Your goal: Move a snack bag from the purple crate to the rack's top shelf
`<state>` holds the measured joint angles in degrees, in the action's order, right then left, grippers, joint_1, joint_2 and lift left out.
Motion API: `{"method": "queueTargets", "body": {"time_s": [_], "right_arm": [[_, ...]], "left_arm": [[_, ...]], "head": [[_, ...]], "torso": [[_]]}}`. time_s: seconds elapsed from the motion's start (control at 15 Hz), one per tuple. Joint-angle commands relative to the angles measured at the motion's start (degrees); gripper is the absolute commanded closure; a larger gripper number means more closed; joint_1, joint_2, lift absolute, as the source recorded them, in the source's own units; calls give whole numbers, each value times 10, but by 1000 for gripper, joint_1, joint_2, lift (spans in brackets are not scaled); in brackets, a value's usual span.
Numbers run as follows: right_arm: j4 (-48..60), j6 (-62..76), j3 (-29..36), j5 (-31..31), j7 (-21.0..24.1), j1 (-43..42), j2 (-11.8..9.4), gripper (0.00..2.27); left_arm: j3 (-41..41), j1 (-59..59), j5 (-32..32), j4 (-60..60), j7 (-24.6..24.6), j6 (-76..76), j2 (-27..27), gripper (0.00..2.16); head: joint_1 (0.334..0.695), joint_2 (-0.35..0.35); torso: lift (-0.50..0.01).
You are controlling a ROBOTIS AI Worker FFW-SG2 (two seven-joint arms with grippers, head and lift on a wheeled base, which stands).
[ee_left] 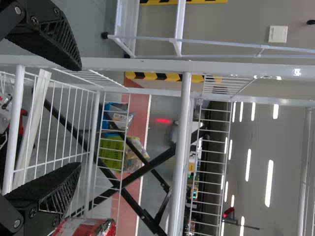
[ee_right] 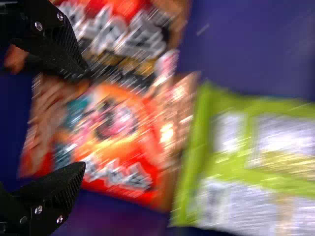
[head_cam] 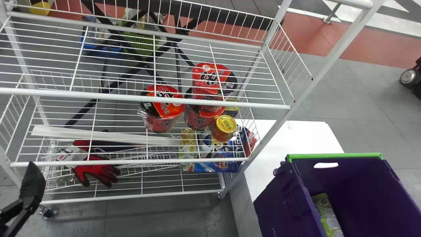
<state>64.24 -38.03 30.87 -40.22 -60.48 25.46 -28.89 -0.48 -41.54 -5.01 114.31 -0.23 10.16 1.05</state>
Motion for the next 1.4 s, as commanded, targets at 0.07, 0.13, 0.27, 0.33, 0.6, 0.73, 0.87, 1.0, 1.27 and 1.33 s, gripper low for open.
{"method": "queueTargets", "body": {"time_s": [0.07,0.13,0.27,0.33,0.6,0.73,0.87,1.0,1.27,1.33], "right_arm": [[-27,-1,-15,-8,24,0,7,171],[-35,6,-15,-7,34,-1,8,171],[-45,8,-17,-7,58,-1,14,171],[-46,6,-16,-4,64,-1,16,171],[-62,15,-1,44,108,-1,22,178],[-72,45,16,51,128,-1,34,191],[-84,70,26,79,139,-1,38,191],[-92,75,27,80,151,-2,45,191],[-106,98,31,80,160,-8,43,194],[-110,98,31,80,164,-12,45,198]], "left_arm": [[-1,11,-1,-14,-1,6,0,134],[-1,14,-1,-16,-1,6,0,134],[-1,19,-4,-22,-1,6,0,134],[-1,20,-4,-23,-2,6,0,134],[1,22,-5,-31,-5,17,0,134],[8,24,-13,-37,-16,18,0,134],[11,30,-18,-45,-17,24,1,134],[14,33,-23,-51,-26,24,1,134],[21,35,-27,-55,-32,27,1,134],[25,35,-29,-56,-34,27,2,134]], "head": [[695,-350],[695,-350],[695,-350],[695,-350],[695,-350],[695,-350],[695,-350],[695,-350],[695,-350],[695,-350]], "torso": [[-452],[-452],[-452],[-452],[-452],[-452],[-452],[-452],[-452],[-452]]}}
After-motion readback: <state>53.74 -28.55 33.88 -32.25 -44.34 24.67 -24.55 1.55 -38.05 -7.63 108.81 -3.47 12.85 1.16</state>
